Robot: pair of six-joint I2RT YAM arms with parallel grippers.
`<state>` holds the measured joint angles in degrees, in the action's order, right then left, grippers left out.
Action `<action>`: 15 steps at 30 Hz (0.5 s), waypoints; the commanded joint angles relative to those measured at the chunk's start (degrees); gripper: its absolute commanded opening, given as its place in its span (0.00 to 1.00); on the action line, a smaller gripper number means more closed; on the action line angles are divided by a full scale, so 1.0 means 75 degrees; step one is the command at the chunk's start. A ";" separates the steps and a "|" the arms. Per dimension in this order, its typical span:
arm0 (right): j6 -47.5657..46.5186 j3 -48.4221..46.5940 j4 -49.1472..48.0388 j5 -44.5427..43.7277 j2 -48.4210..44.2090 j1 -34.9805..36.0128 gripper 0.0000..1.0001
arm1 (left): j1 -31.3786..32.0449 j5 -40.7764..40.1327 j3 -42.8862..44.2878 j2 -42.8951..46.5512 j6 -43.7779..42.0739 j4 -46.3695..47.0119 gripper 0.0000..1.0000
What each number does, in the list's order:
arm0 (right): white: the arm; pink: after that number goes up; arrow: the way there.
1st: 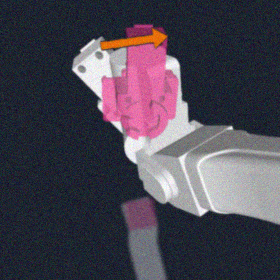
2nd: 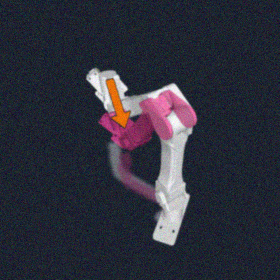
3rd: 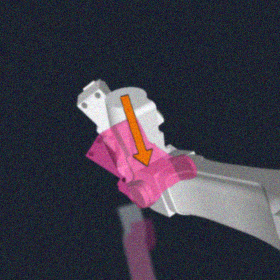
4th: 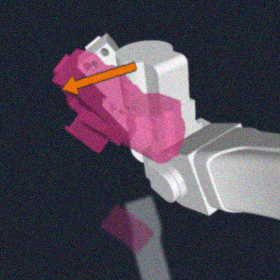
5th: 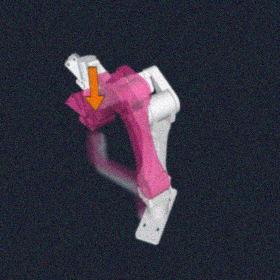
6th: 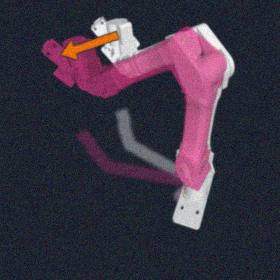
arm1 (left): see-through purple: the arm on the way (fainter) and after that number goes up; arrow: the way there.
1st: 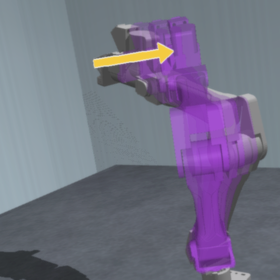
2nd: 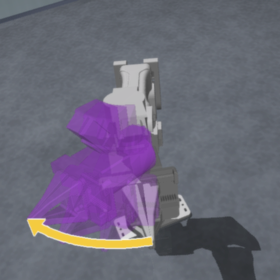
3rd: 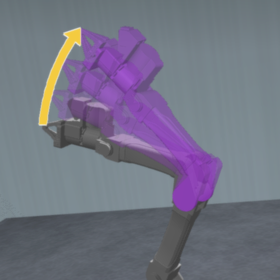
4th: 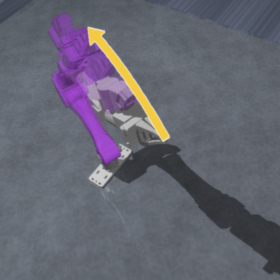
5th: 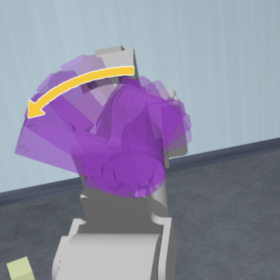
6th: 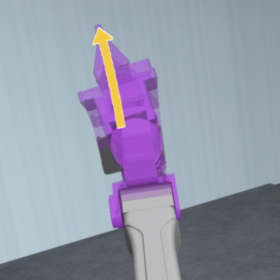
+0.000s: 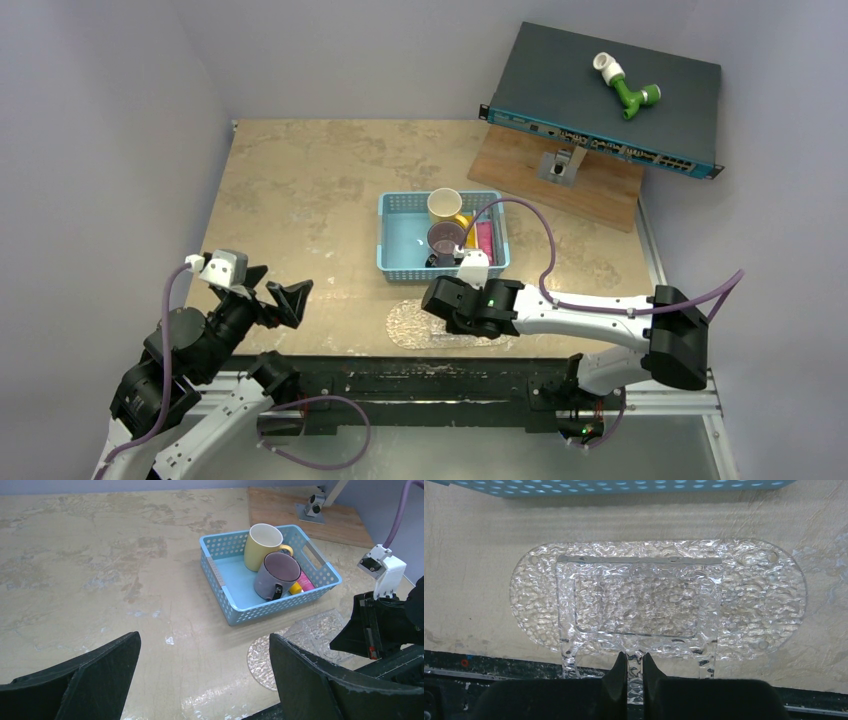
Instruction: Prepare toiletry sets of a toothbrush and toothpaste on the tray
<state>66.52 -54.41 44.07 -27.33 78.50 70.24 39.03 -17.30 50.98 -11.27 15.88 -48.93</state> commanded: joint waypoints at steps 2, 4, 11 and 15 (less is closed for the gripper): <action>-0.0007 -0.0046 -0.0117 -0.0176 -0.0069 0.0033 0.08 | -0.0046 0.0021 -0.0024 -0.0009 -0.0043 0.0184 1.00; -0.0010 -0.0035 -0.0111 -0.0176 -0.0083 0.0034 0.12 | -0.0045 0.0021 -0.0021 -0.0009 -0.0042 0.0194 1.00; -0.0034 -0.0067 -0.0137 -0.0150 -0.0106 0.0040 0.26 | -0.0046 0.0012 -0.0016 -0.0020 -0.0034 0.0194 1.00; -0.0021 -0.0223 -0.0028 -0.0183 -0.0174 0.0039 0.27 | -0.0041 0.0010 -0.0015 -0.0036 -0.0037 0.0195 1.00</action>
<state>66.04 -54.41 43.72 -27.35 78.48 70.24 39.03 -17.32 50.98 -11.27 15.88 -48.93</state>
